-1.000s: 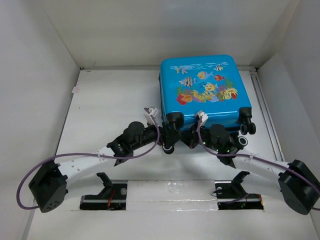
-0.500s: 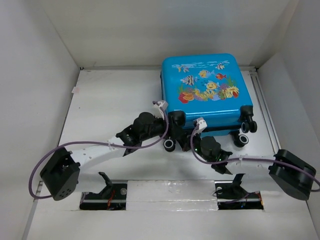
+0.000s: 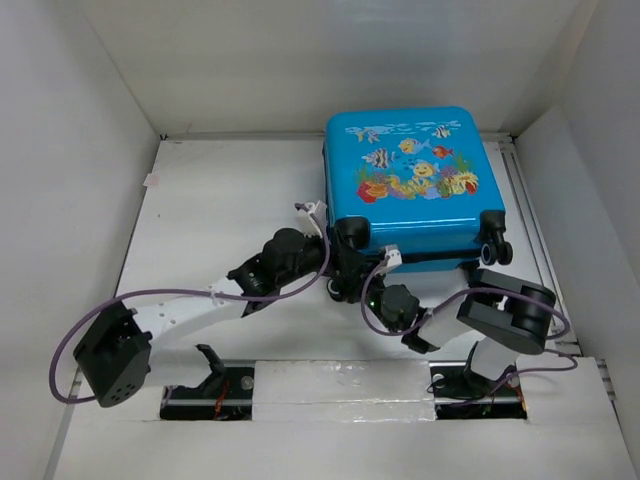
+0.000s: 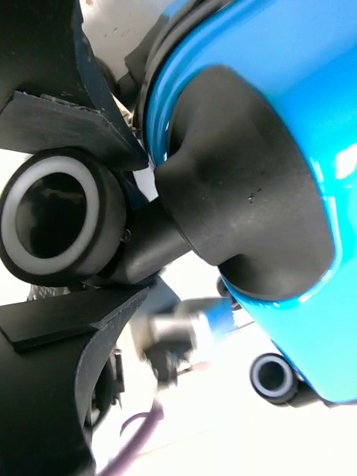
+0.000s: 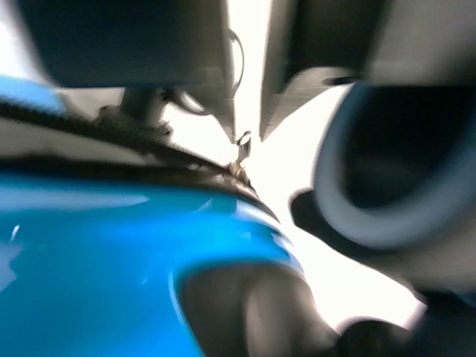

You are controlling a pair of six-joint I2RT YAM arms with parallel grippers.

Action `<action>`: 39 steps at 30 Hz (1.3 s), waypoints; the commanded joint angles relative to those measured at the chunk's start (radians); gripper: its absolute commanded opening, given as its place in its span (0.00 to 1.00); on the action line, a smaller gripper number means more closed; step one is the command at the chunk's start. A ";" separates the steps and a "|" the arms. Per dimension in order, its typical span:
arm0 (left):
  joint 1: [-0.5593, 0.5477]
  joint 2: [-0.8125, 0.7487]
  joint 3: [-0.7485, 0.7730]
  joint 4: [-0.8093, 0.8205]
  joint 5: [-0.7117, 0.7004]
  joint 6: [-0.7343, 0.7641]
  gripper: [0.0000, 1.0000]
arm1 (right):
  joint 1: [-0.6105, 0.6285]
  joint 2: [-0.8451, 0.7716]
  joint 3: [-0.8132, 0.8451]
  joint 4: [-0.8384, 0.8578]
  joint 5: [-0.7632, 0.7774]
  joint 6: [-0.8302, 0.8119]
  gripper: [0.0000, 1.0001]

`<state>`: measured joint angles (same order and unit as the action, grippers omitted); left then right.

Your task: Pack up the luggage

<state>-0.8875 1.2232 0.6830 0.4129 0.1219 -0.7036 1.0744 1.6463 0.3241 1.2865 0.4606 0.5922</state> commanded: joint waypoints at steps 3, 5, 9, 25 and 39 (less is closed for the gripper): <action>-0.103 -0.161 0.059 0.032 0.049 -0.004 0.64 | 0.101 -0.127 -0.060 0.137 -0.264 0.079 0.55; -0.103 -0.212 0.032 -0.066 -0.100 0.009 0.86 | 0.101 -0.228 -0.072 -0.061 -0.254 0.089 0.63; -0.091 -0.340 -0.031 -0.172 -0.347 0.009 0.94 | 0.165 -0.509 0.016 -0.641 -0.128 0.089 0.73; -0.113 -0.383 -0.484 0.127 -0.340 -0.054 0.54 | 0.174 -0.717 0.380 -1.696 0.008 0.130 0.91; -0.113 -0.160 -0.481 0.449 -0.272 0.021 0.56 | 0.140 -0.326 0.753 -1.745 0.291 0.026 0.98</action>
<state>-0.9958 1.0431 0.1947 0.7174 -0.1757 -0.7246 1.2186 1.3029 1.0149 -0.4335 0.6456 0.6434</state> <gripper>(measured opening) 0.559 0.986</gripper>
